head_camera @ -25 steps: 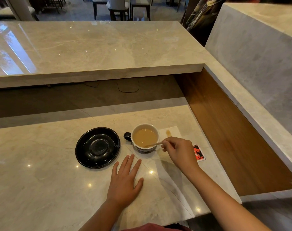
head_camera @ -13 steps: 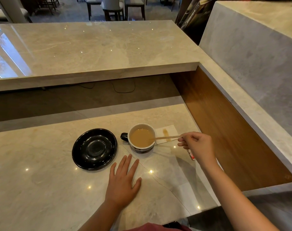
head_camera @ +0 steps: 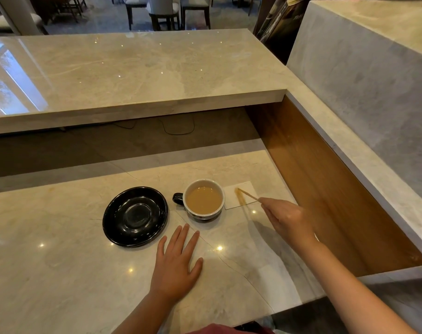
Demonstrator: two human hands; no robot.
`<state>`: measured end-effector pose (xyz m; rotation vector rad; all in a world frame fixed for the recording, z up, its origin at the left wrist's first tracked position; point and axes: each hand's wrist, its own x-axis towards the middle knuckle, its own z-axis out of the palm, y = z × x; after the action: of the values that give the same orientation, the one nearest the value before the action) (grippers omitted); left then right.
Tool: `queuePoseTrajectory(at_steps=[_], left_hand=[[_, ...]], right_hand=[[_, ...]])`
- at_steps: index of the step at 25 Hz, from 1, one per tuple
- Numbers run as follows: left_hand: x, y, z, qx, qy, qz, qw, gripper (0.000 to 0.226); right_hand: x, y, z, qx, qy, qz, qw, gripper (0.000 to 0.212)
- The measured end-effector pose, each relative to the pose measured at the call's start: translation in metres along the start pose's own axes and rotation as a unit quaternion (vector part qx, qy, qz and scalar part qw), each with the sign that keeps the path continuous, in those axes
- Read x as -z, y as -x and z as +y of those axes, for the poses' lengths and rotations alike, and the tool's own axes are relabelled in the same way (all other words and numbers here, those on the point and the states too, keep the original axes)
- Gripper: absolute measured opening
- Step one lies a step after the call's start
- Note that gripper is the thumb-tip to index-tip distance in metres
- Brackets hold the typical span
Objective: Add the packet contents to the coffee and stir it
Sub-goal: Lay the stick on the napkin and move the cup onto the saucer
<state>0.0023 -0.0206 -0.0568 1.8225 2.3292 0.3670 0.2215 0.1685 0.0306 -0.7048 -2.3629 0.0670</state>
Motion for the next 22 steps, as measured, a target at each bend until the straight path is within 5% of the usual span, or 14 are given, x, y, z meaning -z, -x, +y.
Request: queuePoseTrajectory(at_steps=[12, 22], left_hand=[[0.001, 0.000, 0.000, -0.005, 0.006, 0.003, 1.000, 0.062], [0.002, 0.000, 0.000, -0.005, 0.008, -0.001, 1.000, 0.061]], right_hand=[[-0.018, 0.031, -0.001, 0.063, 0.032, -0.091, 0.993, 0.036], [-0.030, 0.048, -0.003, 0.049, 0.009, -0.130, 0.990, 0.027]])
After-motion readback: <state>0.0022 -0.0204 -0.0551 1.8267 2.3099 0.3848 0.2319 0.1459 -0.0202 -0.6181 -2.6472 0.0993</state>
